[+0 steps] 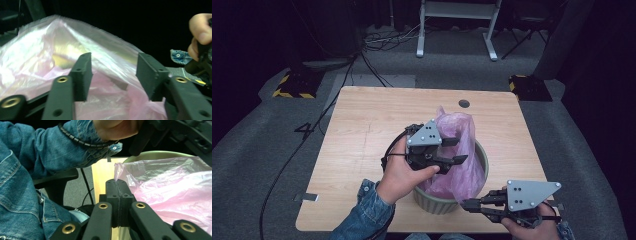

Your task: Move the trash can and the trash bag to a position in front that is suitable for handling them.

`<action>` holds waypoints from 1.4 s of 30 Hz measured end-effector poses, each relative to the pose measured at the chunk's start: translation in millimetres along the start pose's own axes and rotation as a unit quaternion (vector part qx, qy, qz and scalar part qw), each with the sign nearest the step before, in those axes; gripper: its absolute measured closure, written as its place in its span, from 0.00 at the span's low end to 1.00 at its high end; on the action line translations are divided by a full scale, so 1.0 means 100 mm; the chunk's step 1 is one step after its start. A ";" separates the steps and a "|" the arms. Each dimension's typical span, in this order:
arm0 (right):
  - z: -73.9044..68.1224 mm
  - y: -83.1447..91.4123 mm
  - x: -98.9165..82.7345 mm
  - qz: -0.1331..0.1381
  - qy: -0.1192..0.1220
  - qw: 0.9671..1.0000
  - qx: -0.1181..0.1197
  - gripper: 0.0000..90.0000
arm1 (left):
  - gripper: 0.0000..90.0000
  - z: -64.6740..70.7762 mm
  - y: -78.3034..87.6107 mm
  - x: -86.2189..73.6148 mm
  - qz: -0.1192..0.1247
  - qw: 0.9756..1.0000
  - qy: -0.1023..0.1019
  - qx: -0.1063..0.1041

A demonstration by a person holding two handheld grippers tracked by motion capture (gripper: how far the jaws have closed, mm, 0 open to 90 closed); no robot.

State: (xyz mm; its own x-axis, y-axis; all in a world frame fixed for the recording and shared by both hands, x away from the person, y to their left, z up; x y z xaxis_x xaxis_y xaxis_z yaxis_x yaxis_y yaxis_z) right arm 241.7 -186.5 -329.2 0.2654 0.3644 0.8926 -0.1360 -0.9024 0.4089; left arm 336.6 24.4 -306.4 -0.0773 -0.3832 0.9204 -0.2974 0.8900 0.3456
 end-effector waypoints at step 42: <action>0.78 0.38 0.50 0.117 -0.035 0.976 -0.183 0.47 | 1.00 0.15 -0.09 0.04 -0.041 0.993 -0.076 -0.080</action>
Point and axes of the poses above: each handheld gripper's, and its own axes: y roughly backward along the jaws, x roughly out of its top, z roughly to its right, the point moved 2 cm from there along -y, roughly forward along the jaws, and after that the axes turned 15 degrees about -y, right-handed, at the moved point
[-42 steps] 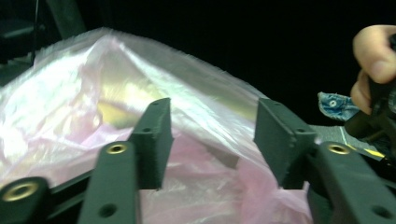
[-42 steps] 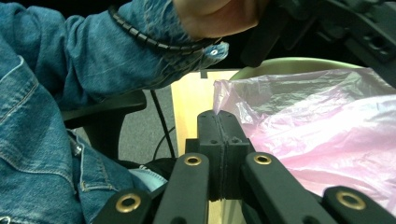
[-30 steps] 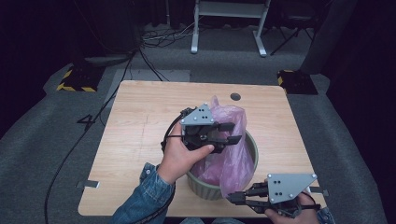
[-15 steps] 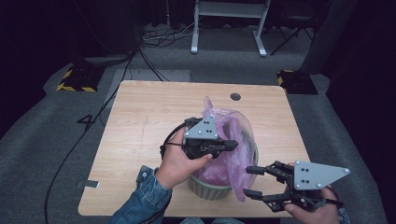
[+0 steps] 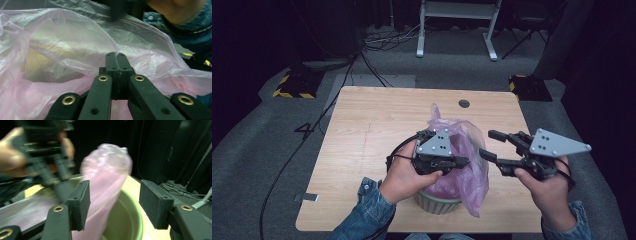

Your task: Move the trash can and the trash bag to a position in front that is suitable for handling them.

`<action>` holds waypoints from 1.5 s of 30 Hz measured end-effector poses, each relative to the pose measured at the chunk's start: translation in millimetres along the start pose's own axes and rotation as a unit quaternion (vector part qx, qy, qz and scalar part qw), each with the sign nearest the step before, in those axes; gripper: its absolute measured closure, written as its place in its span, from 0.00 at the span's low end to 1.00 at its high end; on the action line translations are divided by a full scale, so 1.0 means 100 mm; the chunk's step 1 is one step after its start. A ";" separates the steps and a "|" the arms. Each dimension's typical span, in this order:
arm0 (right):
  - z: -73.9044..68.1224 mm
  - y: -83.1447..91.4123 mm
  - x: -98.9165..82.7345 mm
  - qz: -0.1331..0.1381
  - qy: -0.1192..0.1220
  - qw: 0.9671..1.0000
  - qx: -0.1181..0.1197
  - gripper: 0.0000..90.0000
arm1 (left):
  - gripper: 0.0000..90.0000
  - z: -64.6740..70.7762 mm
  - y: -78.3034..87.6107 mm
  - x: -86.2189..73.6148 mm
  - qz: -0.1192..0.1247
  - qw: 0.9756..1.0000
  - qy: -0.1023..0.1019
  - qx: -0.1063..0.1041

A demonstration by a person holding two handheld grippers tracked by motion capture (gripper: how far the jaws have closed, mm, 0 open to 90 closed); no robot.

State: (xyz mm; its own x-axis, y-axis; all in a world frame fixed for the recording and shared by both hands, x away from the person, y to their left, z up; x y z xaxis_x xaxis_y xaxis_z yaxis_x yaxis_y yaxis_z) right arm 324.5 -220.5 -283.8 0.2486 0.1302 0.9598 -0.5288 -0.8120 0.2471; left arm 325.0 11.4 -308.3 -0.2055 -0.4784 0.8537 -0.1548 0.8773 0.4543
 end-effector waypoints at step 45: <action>0.25 -0.16 -0.11 -0.054 -0.021 0.997 0.043 1.00 | 1.00 -0.08 0.80 -0.36 0.010 0.990 0.085 0.110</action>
Point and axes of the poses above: each handheld gripper's, and its own axes: y roughly backward along the jaws, x roughly out of its top, z roughly to its right, the point moved 2 cm from there along -y, roughly forward along the jaws, and after that the axes turned 15 degrees about -y, right-handed, at the moved point
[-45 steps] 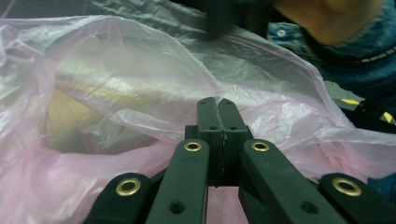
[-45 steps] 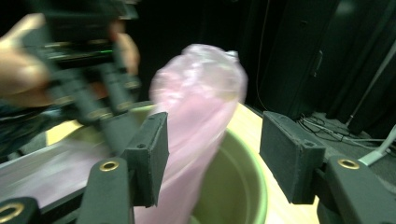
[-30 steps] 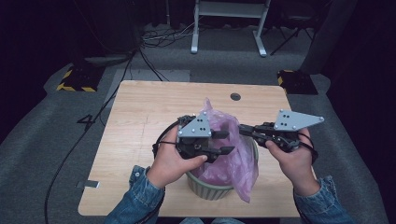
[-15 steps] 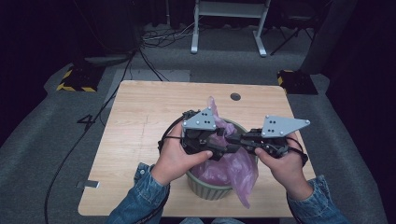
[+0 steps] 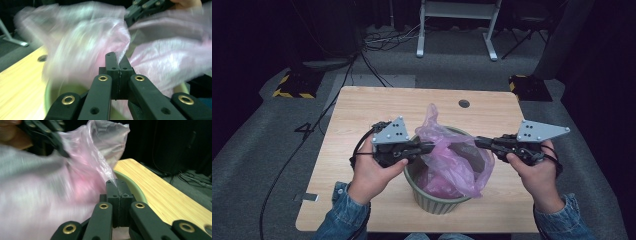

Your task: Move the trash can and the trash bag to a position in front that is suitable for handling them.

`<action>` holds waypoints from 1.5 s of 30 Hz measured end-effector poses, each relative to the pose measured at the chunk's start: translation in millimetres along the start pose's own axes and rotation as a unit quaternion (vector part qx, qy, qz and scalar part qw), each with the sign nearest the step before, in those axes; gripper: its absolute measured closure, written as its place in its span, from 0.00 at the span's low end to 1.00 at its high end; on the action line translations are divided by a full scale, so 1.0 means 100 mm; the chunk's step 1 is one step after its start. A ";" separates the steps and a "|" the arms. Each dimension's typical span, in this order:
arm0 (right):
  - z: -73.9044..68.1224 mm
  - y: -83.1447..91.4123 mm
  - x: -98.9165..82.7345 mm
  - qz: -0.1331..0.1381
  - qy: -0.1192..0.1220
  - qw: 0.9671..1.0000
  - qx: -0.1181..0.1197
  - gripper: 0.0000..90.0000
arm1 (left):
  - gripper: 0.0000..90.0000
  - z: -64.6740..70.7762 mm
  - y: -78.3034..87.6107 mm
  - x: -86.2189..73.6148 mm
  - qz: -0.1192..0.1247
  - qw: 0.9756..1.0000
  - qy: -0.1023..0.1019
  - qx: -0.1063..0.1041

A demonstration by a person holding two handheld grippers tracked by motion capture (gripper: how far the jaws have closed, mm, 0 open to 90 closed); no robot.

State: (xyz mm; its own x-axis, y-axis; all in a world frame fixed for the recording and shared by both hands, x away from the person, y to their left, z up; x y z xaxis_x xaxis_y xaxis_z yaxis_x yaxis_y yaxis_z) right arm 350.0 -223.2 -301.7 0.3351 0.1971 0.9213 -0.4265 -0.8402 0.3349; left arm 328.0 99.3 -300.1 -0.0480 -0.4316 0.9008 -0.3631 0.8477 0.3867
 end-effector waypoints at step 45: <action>0.31 0.64 -0.69 0.028 -0.071 0.996 -0.054 0.77 | 0.67 -0.14 0.59 -0.88 0.040 0.992 0.106 0.056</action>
Point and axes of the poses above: each handheld gripper's, and its own axes: y roughly backward along the jaws, x roughly out of its top, z roughly to its right, the point moved 2 cm from there along -y, roughly forward along the jaws, and after that the axes turned 15 degrees about -y, right-handed, at the moved point
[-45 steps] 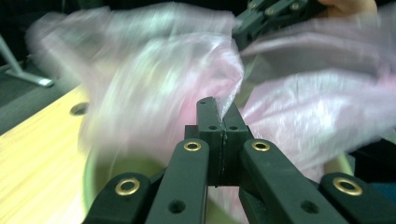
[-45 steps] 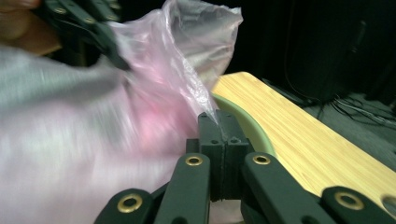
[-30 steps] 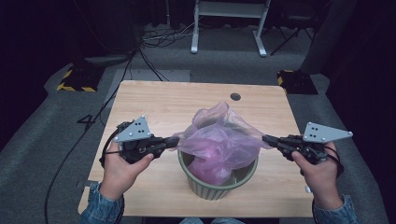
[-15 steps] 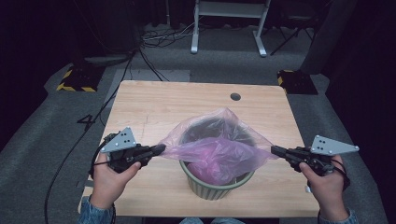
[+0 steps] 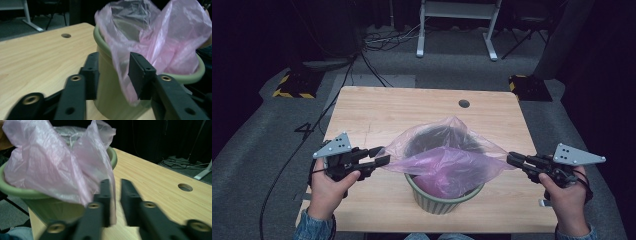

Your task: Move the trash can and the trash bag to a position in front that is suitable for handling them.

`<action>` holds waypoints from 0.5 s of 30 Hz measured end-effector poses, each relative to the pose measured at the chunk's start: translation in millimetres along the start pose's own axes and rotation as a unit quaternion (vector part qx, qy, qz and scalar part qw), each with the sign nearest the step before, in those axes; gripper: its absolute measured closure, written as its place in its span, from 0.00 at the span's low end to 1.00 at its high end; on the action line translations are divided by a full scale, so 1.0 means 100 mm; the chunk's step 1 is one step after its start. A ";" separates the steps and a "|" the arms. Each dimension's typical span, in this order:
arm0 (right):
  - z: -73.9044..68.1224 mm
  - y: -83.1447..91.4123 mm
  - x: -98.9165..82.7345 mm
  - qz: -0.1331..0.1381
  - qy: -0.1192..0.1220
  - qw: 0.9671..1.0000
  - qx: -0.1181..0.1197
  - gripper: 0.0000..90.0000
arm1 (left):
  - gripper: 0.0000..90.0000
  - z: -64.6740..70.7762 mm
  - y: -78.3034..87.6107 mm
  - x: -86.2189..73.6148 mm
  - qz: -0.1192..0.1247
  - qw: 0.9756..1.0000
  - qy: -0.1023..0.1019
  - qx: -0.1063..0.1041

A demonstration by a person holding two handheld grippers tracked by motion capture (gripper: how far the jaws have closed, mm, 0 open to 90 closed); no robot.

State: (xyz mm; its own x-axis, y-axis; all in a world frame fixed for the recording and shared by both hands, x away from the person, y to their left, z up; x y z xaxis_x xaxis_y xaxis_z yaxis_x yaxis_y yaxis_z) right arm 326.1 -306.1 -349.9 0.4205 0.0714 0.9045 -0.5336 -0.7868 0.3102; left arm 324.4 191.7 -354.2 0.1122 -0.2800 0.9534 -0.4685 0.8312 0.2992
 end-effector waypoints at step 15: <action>-0.14 -0.46 0.42 -0.048 0.053 0.997 0.017 0.53 | 0.42 -0.21 -0.36 0.18 -0.028 1.000 -0.009 0.007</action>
State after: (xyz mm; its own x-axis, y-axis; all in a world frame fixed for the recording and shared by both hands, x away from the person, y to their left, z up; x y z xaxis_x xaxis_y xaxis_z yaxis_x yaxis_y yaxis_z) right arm 358.3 -258.5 -322.5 0.3881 0.2106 0.8972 -0.4679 -0.7937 0.3887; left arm 361.2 166.9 -346.6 0.1236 -0.3342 0.9343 -0.4740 0.8073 0.3515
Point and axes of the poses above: each handheld gripper's, and its own axes: y roughly backward along the jaws, x roughly out of its top, z roughly to its right, the point moved 2 cm from there along -y, roughly forward along the jaws, and after that the axes turned 15 degrees about -y, right-handed, at the moved point
